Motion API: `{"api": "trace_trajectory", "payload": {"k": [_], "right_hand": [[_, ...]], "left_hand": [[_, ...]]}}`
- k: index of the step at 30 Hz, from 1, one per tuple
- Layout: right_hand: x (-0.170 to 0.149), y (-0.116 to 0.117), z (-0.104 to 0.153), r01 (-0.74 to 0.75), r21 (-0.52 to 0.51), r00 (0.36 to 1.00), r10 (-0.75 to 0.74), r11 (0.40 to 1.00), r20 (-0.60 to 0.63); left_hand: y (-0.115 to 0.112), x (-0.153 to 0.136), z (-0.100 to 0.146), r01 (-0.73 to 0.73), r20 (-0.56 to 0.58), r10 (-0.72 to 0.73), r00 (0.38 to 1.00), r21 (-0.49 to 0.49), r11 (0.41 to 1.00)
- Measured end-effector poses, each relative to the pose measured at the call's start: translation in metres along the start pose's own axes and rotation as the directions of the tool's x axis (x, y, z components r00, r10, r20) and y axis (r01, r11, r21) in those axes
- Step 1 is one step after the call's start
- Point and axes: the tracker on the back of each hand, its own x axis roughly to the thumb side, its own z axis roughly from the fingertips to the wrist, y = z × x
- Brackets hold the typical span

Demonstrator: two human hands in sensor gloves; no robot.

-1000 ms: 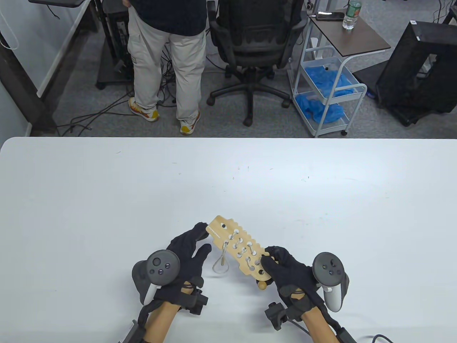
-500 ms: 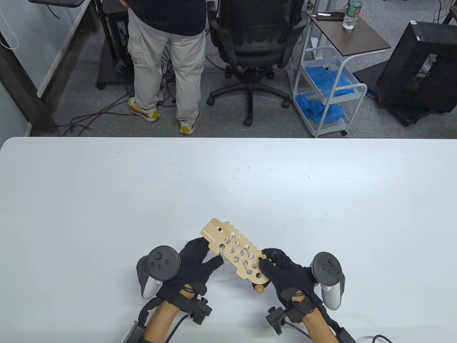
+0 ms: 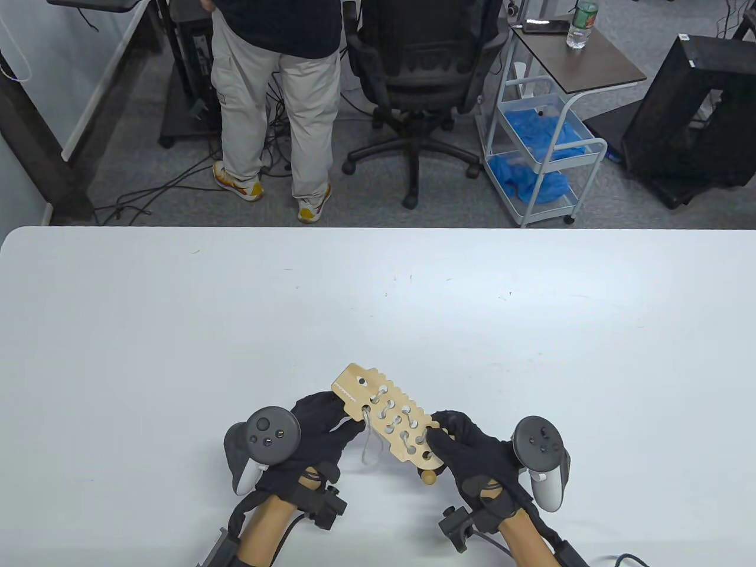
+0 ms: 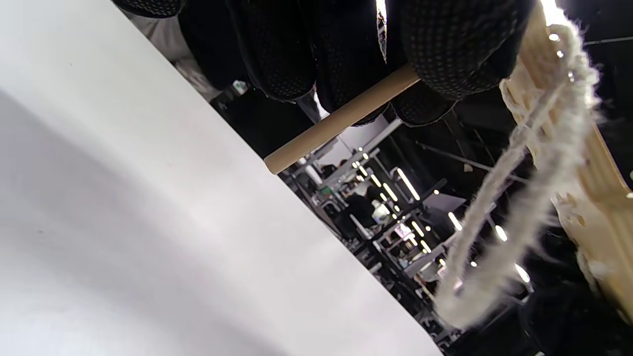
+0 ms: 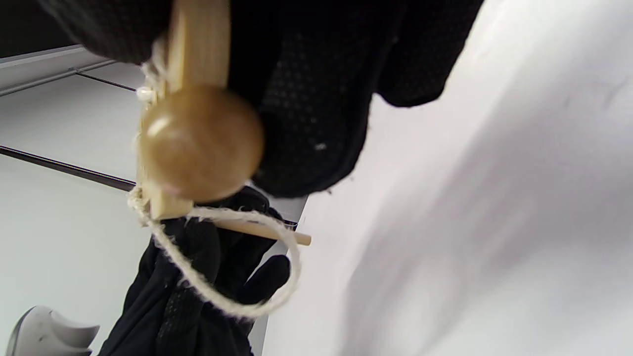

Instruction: Remove rope from all holes on crocodile lacing toy

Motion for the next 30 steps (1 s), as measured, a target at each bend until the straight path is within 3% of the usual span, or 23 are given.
{"api": "trace_trajectory", "payload": {"k": [19, 23, 30], "right_hand": [[-0.011, -0.018, -0.005, -0.065, -0.118, 0.996, 0.058, 0.991, -0.064], [-0.012, -0.021, -0.005, -0.113, -0.148, 0.992, 0.102, 0.983, -0.077], [-0.016, -0.025, -0.007, -0.175, -0.174, 0.982, 0.16, 0.969, -0.099]], "left_hand": [[0.008, -0.008, -0.002, 0.131, -0.066, -0.126, 0.99, 0.07, 0.989], [0.013, -0.007, 0.0, 0.183, -0.083, -0.172, 0.982, 0.145, 0.972], [0.019, -0.009, 0.0, 0.188, -0.107, -0.171, 0.979, 0.18, 0.965]]}}
